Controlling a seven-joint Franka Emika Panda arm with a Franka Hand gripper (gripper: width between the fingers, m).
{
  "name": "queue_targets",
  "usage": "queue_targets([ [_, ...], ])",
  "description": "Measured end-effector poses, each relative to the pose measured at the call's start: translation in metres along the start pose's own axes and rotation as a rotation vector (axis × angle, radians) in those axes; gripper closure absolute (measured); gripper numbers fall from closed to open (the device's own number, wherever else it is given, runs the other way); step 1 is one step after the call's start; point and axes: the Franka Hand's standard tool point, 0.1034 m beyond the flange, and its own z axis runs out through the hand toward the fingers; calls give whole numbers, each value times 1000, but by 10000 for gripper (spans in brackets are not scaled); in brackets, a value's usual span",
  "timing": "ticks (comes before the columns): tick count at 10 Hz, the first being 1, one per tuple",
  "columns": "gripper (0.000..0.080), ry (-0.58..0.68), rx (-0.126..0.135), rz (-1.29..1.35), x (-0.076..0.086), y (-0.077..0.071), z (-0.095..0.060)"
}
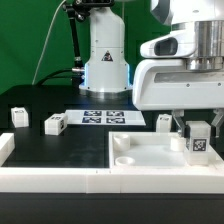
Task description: Assemble one leg
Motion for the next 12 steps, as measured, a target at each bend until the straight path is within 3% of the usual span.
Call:
queue_targets([
  [4, 508, -3, 29, 508, -1, 4, 0],
  [10, 507, -21, 7, 1307, -5, 4, 1],
  [12, 506, -37, 10, 1413, -6, 3, 1],
])
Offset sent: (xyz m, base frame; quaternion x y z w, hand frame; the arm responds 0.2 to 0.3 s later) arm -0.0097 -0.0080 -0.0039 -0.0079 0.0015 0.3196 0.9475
